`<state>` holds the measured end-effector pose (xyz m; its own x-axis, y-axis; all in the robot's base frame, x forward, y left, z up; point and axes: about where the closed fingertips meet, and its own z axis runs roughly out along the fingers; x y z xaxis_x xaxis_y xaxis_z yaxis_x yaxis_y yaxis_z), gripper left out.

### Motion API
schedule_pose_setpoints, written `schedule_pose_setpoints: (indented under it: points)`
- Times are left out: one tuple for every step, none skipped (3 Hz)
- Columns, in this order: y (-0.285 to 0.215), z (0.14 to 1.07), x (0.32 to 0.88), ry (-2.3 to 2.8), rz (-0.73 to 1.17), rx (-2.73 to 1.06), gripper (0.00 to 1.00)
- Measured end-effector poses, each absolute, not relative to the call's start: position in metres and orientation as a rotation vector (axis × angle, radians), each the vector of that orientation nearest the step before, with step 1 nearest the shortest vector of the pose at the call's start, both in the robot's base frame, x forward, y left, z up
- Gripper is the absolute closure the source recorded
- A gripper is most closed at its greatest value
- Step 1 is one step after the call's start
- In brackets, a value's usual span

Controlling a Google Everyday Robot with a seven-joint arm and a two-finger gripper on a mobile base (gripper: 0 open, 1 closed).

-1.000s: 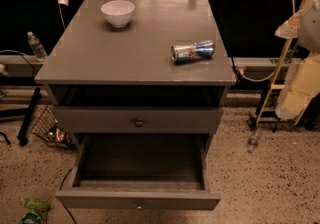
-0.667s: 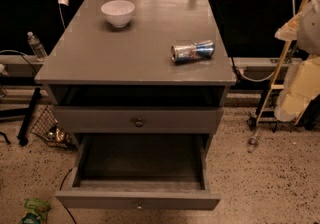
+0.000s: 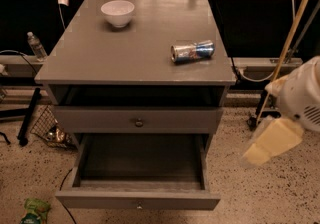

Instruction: Close middle drawer

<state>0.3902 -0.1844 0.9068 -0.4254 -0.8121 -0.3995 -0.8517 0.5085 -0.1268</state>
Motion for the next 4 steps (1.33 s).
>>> schedule_pose_setpoints:
  points:
    - [-0.175, 0.858, 0.379, 2.393, 0.195, -1.3, 0.0]
    - [-0.175, 0.858, 0.379, 2.393, 0.197, -1.3, 0.0]
    - [-0.168, 0.829, 0.368, 2.424, 0.285, -1.269, 0.0]
    - [-0.142, 0.756, 0.343, 2.499, 0.496, -1.178, 0.0]
